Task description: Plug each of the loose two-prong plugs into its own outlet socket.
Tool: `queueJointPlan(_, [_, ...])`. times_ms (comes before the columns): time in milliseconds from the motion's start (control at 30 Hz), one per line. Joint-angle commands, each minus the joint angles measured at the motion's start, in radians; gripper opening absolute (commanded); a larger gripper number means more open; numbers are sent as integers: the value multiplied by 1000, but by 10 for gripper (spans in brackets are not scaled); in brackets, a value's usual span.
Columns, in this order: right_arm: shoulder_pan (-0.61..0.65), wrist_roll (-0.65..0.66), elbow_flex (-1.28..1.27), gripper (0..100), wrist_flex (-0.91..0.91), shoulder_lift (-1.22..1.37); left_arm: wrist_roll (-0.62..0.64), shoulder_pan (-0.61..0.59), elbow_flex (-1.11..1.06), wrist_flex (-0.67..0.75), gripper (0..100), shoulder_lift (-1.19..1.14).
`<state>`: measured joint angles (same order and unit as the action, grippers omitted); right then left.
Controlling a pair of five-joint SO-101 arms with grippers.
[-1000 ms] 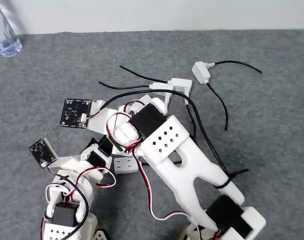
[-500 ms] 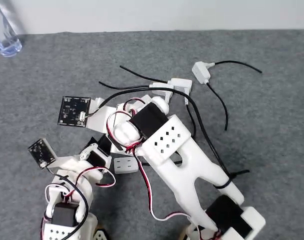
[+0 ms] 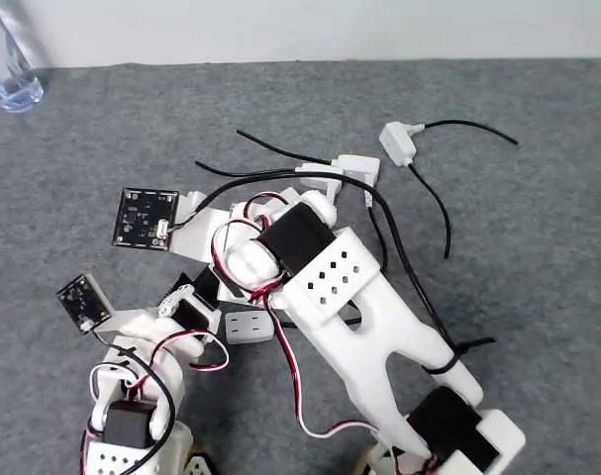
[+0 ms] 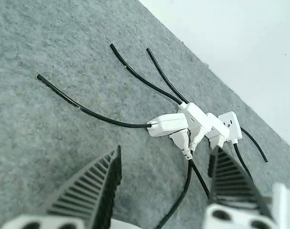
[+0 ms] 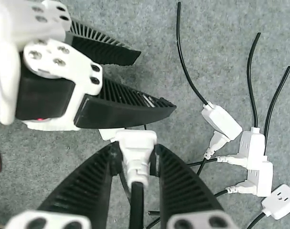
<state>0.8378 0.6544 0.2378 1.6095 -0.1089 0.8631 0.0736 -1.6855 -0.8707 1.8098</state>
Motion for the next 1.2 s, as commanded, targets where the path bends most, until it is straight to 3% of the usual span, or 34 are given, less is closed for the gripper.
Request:
queueJointPlan(0, [19, -11, 84, 8, -39, -48, -2, 12, 2, -2, 283, 8])
queueJointPlan(700, [30, -12, 81, 8, -53, -47, -2, 29, 2, 0, 283, 9])
queueJointPlan(933, [27, -11, 80, 8, -47, -45, -2, -226, 5, 0, 283, 9])
queueJointPlan(1167, [21, -5, 2, 8, -110, 25, -32, -666, 2, -2, 283, 9])
